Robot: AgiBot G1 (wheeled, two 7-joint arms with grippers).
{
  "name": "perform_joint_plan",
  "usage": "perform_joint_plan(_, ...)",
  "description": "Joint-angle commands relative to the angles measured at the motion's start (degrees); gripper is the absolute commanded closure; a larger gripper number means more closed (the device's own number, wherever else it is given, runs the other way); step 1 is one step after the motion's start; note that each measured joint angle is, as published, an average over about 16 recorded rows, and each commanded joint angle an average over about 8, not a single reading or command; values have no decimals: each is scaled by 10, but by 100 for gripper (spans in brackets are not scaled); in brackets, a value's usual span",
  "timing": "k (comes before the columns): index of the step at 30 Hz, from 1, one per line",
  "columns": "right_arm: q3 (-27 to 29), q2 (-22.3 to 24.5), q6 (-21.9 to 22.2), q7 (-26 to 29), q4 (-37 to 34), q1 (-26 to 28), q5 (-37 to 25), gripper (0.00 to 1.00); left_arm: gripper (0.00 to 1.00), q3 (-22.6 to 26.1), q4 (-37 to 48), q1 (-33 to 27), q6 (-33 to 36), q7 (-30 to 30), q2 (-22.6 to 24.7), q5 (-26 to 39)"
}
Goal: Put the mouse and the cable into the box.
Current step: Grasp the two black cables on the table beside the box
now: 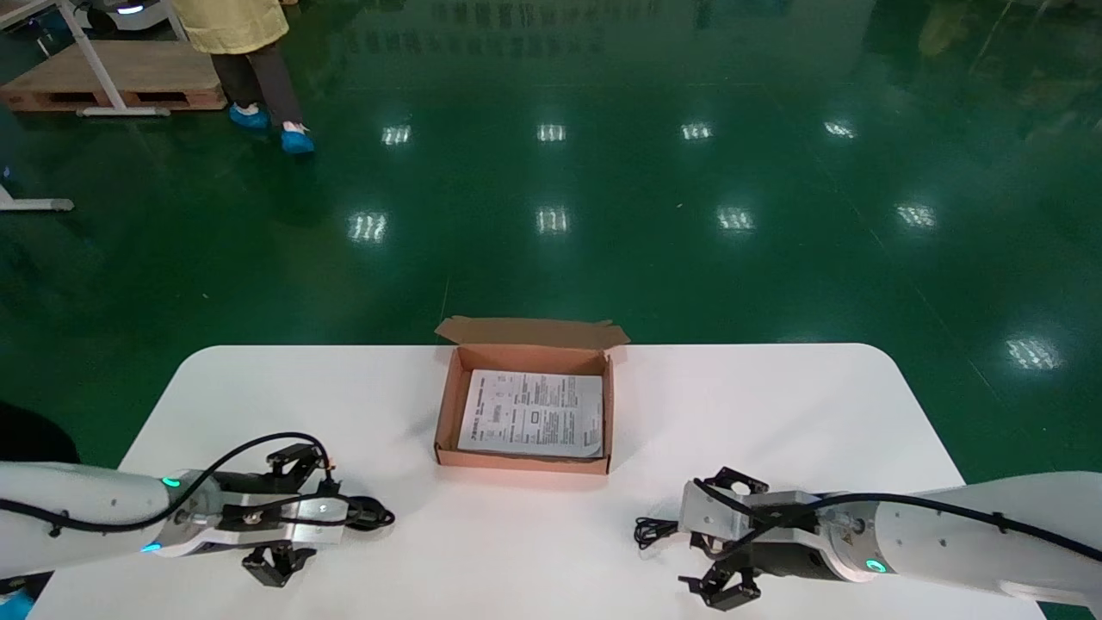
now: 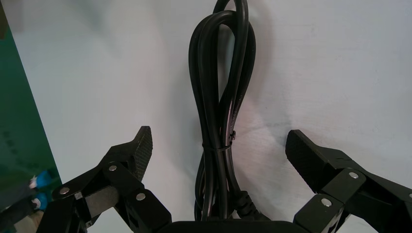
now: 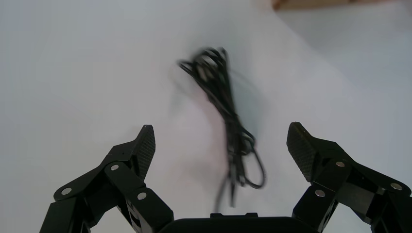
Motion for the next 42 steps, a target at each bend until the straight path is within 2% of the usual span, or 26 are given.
perform_joint_plan(1,-8,-21,24,-24,-45,7,-21,0,0,0,0,0,0,0,0,0)
perform_joint_plan(11,-10,-62,17,-118,-134,31,-2,0,0,0,0,0,0,0,0,0)
perform_joint_plan(16,-15,-72,37,-135,-159,31,-14,0,0,0,0,0,0,0,0,0)
perform_joint_plan(17,-15,-74,43,-136,-164,31,-17,0,9,0,0,0,0,0,0,0)
perform_joint_plan(18,-16,-75,49,-136,-167,31,-20,6,22,0,0,0,0,0,0,0)
perform_joint_plan(24,-17,-78,60,-135,-175,31,-25,81,97,0,0,0,0,0,0,1)
perform_joint_plan(25,-17,-78,59,-135,-174,31,-25,93,100,0,0,0,0,0,0,0)
perform_joint_plan(26,-17,-77,58,-135,-173,31,-24,100,100,0,0,0,0,0,0,0)
perform_joint_plan(42,-16,-74,47,-136,-164,30,-18,100,100,0,0,0,0,0,0,0)
